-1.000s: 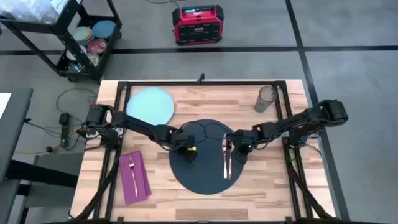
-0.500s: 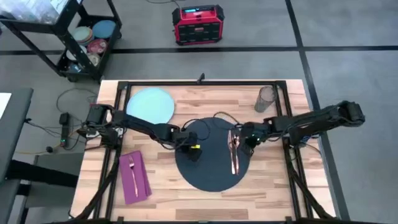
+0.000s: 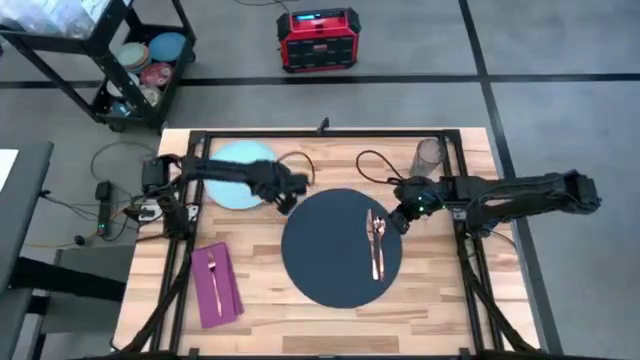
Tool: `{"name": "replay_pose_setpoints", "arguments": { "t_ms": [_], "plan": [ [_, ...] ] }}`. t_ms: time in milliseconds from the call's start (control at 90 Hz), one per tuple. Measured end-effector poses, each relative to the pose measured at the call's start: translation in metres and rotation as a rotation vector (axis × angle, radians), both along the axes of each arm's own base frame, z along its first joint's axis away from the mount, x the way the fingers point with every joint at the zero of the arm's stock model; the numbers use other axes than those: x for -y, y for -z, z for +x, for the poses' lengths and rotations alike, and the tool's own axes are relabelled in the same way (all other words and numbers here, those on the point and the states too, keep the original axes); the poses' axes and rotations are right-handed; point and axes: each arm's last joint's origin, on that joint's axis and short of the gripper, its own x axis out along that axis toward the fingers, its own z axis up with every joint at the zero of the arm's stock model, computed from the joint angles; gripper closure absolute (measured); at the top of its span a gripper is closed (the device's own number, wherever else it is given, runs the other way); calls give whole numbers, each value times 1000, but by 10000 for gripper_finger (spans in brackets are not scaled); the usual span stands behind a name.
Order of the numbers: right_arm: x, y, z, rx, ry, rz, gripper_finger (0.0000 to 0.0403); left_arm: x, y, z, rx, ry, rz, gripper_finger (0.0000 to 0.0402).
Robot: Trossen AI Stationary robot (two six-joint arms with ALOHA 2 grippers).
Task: Set table place
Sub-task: Put the light blue plate on the blue table mat to the left of the brown table knife
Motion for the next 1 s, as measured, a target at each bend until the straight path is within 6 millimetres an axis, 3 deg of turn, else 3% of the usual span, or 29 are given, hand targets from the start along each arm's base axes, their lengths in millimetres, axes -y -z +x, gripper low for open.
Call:
{"name": "replay_pose_setpoints", "arguments": {
  "t_ms": [167, 267, 467, 589, 711, 900, 1000],
  "plan": [
    [0, 0, -1, -8, -3, 1, 403, -38, 25, -18, 107, -112, -149, 401],
    [0, 0, -1, -10, -3, 1, 403, -53, 30, -15, 276, -156, -195, 401],
    [0, 0, -1, -11, -3, 1, 403, -81, 17, 13, 752, -172, -215, 401],
    [0, 1, -1, -17, -3, 2, 403, -93, 3, 21, 883, -203, -177, 401],
    [-1, 0, -3, -21, -4, 2, 403, -87, -11, 10, 826, -229, -169, 401],
    [1, -2, -9, -38, 31, -22, 403, -50, -30, -36, 394, -326, -95, 401],
    [1, -2, -10, -42, 30, -28, 403, -30, -31, -53, 268, -325, -113, 401]
  ]
}}
